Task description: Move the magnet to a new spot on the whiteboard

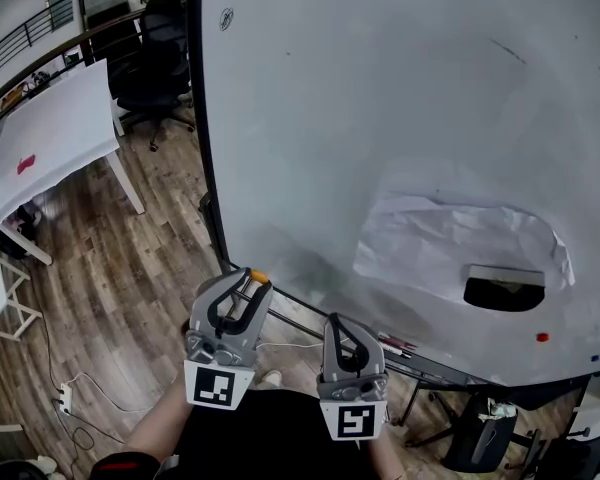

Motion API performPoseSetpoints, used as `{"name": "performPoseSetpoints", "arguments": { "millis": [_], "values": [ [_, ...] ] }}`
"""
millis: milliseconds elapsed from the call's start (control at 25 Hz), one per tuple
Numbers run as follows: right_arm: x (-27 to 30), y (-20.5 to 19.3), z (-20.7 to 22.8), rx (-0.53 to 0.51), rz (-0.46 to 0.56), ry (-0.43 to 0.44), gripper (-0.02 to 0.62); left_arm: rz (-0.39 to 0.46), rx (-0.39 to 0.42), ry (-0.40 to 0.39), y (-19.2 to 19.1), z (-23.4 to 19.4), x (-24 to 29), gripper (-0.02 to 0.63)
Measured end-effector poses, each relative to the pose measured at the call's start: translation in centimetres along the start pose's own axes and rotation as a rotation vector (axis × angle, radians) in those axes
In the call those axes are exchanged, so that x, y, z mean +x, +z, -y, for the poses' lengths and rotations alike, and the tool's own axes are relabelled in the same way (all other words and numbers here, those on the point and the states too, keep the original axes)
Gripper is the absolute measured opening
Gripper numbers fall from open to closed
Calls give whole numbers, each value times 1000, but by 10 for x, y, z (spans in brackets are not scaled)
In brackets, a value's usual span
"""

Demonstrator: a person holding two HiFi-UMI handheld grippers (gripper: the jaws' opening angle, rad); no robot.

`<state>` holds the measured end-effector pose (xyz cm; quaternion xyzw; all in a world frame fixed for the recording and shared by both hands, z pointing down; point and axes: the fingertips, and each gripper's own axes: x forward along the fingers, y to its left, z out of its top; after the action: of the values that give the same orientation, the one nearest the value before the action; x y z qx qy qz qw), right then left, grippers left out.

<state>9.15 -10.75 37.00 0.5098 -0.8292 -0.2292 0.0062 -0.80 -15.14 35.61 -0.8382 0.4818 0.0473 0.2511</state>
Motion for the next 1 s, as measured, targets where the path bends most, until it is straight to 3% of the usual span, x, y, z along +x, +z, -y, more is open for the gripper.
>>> {"name": "performPoseSetpoints", "arguments": {
  "millis": [1000],
  "values": [
    [-12, 0, -3, 21, 15, 1, 3, -56, -29, 0, -10, 25, -40, 130]
  ]
}}
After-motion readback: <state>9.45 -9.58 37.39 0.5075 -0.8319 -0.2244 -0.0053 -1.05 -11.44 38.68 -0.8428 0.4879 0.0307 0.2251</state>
